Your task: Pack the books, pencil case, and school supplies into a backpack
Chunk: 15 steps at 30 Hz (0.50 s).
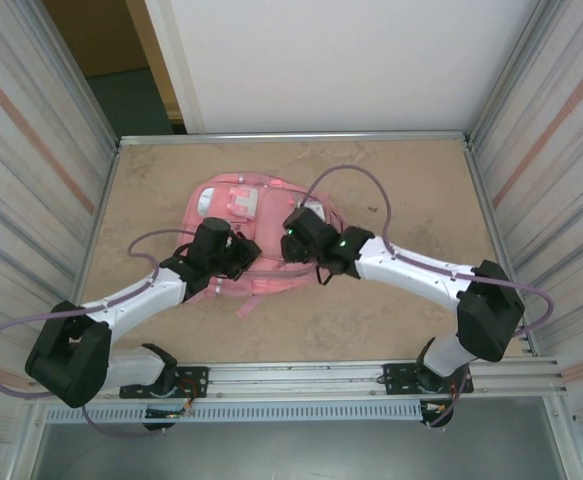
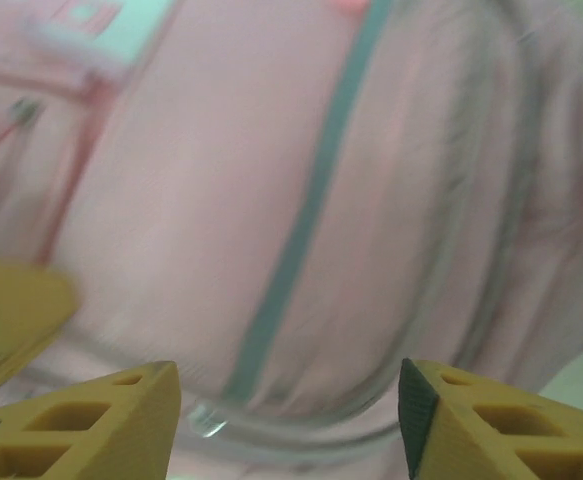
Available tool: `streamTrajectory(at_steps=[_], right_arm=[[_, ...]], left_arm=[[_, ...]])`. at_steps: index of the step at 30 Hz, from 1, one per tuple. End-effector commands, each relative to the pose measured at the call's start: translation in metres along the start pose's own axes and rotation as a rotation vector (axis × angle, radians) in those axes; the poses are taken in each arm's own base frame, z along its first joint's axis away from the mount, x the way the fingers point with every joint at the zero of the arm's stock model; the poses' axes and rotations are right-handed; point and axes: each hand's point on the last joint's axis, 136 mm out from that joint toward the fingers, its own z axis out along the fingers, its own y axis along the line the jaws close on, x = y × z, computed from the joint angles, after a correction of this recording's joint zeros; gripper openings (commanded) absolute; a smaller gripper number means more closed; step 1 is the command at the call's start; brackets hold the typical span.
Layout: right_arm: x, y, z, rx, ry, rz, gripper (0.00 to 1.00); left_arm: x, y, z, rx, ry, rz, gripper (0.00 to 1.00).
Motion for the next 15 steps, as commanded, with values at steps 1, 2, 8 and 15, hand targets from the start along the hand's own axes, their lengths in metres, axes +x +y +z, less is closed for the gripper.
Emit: streamTrajectory(at_steps=[1,2,8,15], right_arm=[[0.012,0.007,-0.006,-0.019,-0.003,0.079,0.55],[0.015,0.016,-0.005,-0.041,0.003,0.08,0.5],[0.009,0.014,0.007,0.037,-0.022,0.197,0.45],[0.012,0.012,0.029,0.091,-0.057,0.256,0.42]], left_arm=[[-0.023,-0.047,-0.012,0.133,-0.11,-0.049,0.0],[-0.022,-0.049,-0.011,0.143,-0.105,-0.058,0.0],[-0.02,-0.064,-0.009,0.167,-0.093,-0.068,0.0],[-0.015,-0.077,-0.006,0.228,-0.071,-0.074,0.0]])
